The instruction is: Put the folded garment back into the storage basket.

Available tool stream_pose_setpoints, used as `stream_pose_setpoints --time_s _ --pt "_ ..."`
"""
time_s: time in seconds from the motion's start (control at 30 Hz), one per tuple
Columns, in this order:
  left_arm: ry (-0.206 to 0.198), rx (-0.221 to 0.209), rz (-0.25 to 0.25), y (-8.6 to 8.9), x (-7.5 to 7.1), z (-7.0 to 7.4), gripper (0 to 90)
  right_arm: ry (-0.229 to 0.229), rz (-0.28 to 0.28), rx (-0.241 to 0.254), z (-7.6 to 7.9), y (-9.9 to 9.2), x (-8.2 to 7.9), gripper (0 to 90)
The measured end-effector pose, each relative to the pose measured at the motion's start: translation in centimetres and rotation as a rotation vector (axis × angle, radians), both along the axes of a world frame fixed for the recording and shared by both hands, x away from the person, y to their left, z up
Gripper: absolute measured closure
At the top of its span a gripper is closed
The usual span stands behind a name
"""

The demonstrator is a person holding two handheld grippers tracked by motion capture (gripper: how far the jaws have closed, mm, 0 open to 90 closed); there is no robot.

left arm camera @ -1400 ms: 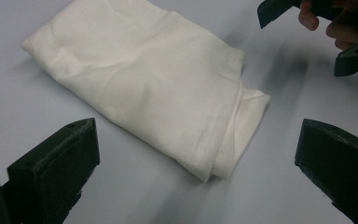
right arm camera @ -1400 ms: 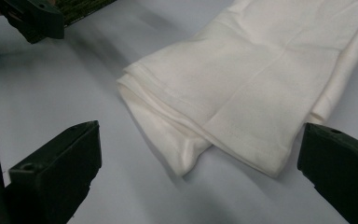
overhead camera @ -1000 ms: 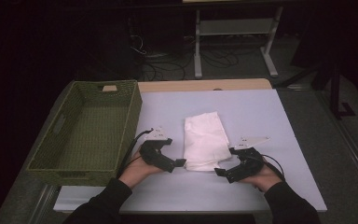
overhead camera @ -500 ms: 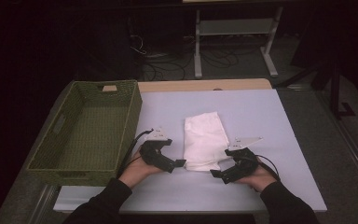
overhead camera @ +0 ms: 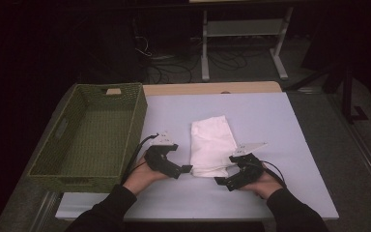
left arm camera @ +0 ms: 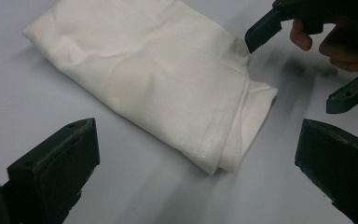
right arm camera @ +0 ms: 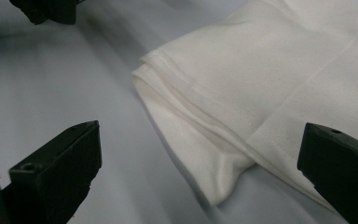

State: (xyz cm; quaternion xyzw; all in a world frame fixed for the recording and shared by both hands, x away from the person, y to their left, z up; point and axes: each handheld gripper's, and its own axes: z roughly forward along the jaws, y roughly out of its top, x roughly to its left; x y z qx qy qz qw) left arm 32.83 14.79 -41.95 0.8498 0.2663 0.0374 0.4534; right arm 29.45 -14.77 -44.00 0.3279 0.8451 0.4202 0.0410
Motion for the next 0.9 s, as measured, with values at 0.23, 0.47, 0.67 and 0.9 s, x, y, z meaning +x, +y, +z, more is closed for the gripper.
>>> stream_pose_setpoints --time_s 0.23,0.47,0.67,0.9 --pt "0.001 0.005 0.002 0.0 0.1 -0.1 0.0 0.007 0.022 -0.017 -0.3 0.7 0.0 0.0" --pt "-0.007 -0.001 0.007 -0.2 0.6 0.0 0.0 0.0 0.025 -0.018 -0.1 0.7 -0.2 0.0" --pt "-0.009 -0.003 0.02 -0.3 1.3 0.1 0.0 -0.007 0.026 -0.013 0.2 0.6 -0.3 0.0" --pt "-0.008 -0.016 0.045 -0.4 1.9 -0.1 0.0 -0.015 0.038 -0.009 0.4 0.5 -0.2 0.0"
